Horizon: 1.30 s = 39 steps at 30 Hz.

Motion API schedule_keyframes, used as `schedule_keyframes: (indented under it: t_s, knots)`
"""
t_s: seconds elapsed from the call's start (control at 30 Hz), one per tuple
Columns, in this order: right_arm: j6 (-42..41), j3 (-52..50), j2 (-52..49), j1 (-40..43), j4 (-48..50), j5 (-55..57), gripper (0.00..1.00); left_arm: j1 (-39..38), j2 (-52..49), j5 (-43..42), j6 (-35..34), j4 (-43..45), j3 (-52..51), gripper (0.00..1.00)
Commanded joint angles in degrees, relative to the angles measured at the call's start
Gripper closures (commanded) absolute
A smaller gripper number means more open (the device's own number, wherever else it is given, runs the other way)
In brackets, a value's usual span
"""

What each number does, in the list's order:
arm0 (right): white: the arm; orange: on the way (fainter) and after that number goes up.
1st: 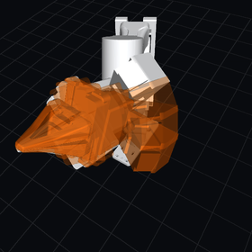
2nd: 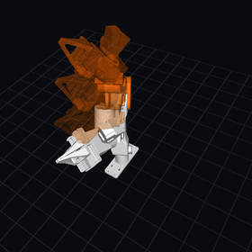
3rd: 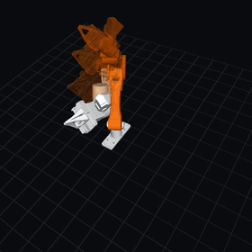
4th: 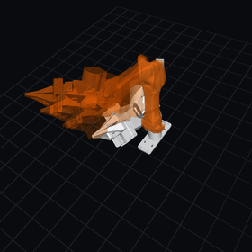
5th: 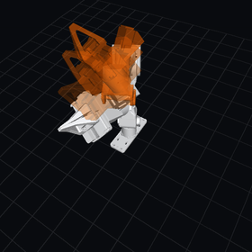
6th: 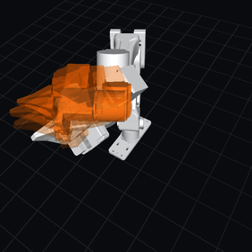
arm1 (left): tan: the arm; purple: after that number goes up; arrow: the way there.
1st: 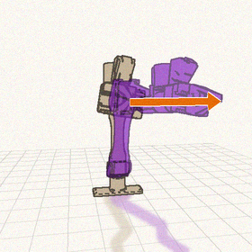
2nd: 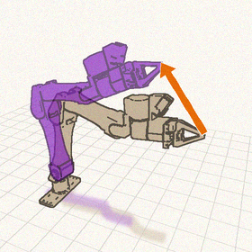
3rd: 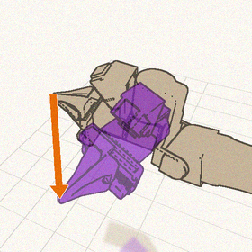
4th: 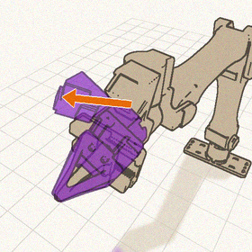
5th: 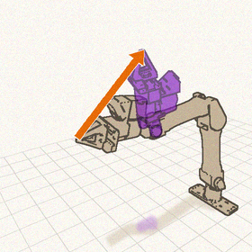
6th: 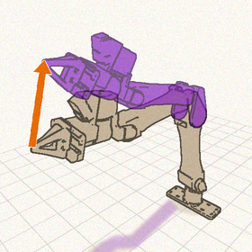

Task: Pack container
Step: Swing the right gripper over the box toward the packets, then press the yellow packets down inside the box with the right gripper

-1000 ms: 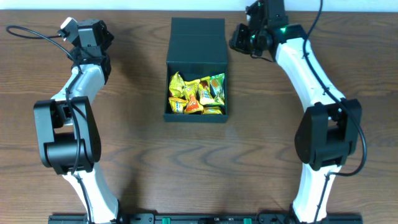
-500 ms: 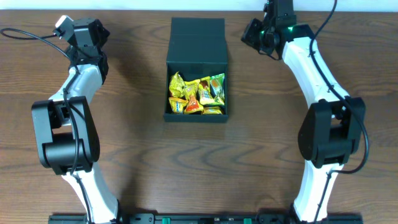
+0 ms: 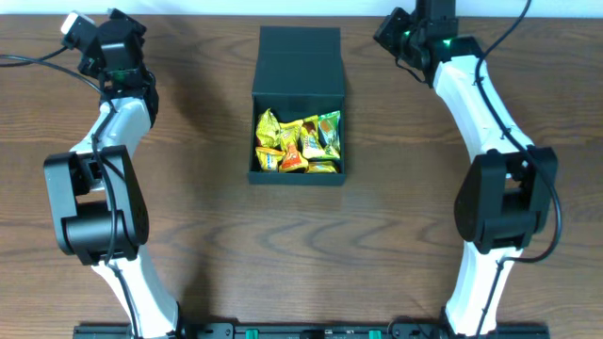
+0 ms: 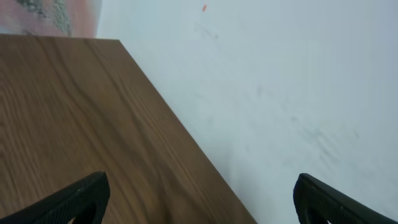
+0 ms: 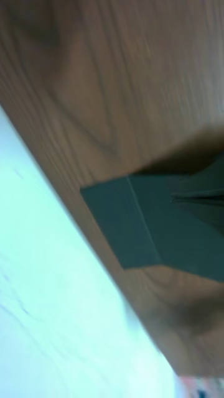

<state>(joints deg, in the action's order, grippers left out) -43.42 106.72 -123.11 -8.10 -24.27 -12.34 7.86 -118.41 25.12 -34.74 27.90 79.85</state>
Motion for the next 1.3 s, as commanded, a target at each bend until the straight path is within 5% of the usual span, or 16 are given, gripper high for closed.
schedule_keyframes:
  t_s: [0.0, 0.1, 0.2, 0.33, 0.5, 0.67, 0.83, 1.27]
  knots:
    - [0.0, -0.3, -0.9, -1.3, -0.1, -8.0, 0.99, 0.5, -0.4, 1.7, -1.0, 0.4, 1.0, 0.05]
    - [-3.1, -0.3, -0.9, -1.1, -0.9, -17.2, 0.99, 0.2, -0.4, -1.6, -3.1, 0.9, 1.0, 0.05]
    - [8.1, -0.3, -0.9, -0.4, -1.2, -31.9, 0.99, -0.2, -0.4, -9.4, -3.0, 1.0, 1.0, 0.05]
    - [24.1, 0.4, 1.0, -2.9, -21.7, -22.3, 0.99, -1.5, -0.4, -28.3, -1.7, -1.6, 1.0, 0.05]
    - [31.6, 3.2, 1.0, -5.4, -40.2, -13.8, 0.99, -5.3, -0.4, -38.8, 4.0, -7.6, 1.0, 0.05]
    - [41.0, 13.5, 1.1, -10.4, -54.6, -7.2, 0.99, -11.8, -0.4, -38.0, 16.2, -13.8, 1.0, 0.05]
    - [45.3, 15.1, 1.1, -13.3, -60.5, -7.3, 0.99, -13.4, -0.3, -34.6, 18.1, -13.7, 1.0, 0.05]
    - [59.3, 2.8, 1.0, -19.0, -56.9, -8.1, 0.99, -11.6, 0.0, -33.5, 21.2, -14.0, 1.0, 0.05]
